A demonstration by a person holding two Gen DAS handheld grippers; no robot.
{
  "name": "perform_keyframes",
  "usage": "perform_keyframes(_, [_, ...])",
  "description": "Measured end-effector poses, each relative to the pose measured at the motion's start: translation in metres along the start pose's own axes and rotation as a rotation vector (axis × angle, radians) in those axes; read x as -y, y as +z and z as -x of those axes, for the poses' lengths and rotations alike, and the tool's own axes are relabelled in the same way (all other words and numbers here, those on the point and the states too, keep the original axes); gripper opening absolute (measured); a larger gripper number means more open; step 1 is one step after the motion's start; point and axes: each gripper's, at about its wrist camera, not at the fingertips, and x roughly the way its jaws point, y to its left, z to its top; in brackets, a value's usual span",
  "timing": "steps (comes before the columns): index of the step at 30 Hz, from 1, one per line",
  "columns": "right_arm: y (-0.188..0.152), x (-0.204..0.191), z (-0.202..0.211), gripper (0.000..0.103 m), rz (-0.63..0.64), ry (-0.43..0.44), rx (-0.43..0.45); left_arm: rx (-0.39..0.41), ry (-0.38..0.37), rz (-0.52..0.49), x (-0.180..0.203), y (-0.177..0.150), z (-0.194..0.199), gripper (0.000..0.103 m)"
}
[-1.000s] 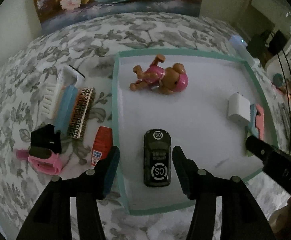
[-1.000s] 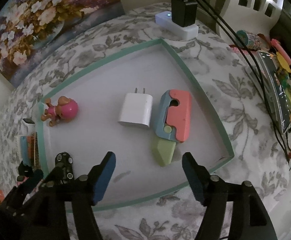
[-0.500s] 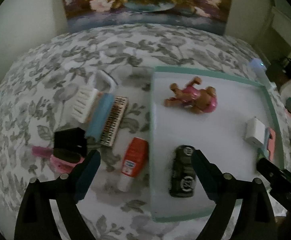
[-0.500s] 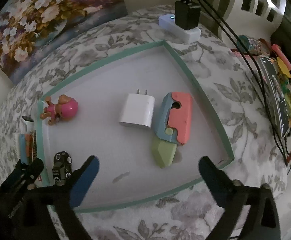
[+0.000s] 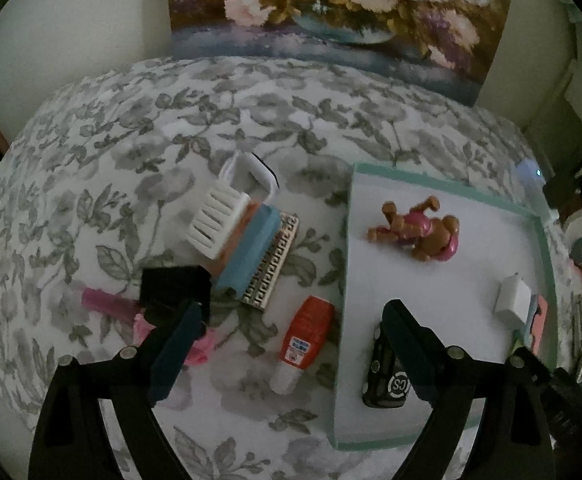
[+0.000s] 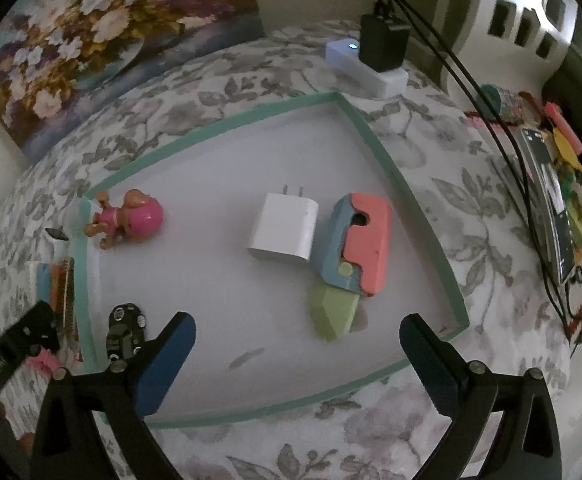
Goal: Organize rigid objects
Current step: 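Lower the black toy car into the tray and open the left tool, then move both tools back over the remaining object pile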
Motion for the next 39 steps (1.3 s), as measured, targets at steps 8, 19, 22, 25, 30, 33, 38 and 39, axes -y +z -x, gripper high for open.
perform_keyframes(8, [-0.002,-0.02,0.01,0.103,0.045,0.045,0.038,-0.002,0.032,0.057,-0.039,0.012,0.016,0.093])
perform_keyframes(19, [-0.005,-0.045,0.032,0.103,0.063,0.131,0.11,-0.012,0.115,0.146,-0.108,0.018,0.032,0.092])
perform_keyframes(22, [-0.006,-0.063,0.04,0.103,0.105,0.155,0.135,-0.014,0.113,0.171,-0.121,0.019,0.034,0.093])
perform_keyframes(25, [-0.01,-0.081,0.043,0.103,0.137,0.187,0.14,-0.015,0.113,0.184,-0.133,0.018,0.036,0.092])
perform_keyframes(30, [-0.02,-0.12,0.043,0.103,0.214,0.215,0.121,-0.023,0.117,0.214,-0.153,0.016,0.035,0.092])
perform_keyframes(33, [-0.028,-0.145,0.039,0.103,0.265,0.229,0.106,-0.032,0.128,0.232,-0.167,0.015,0.032,0.092])
perform_keyframes(38, [-0.039,-0.177,0.03,0.103,0.309,0.249,0.074,-0.079,0.131,0.266,-0.187,0.011,0.017,0.093])
perform_keyframes(39, [-0.041,-0.181,0.029,0.103,0.315,0.254,0.068,-0.092,0.132,0.275,-0.192,0.009,0.013,0.093])
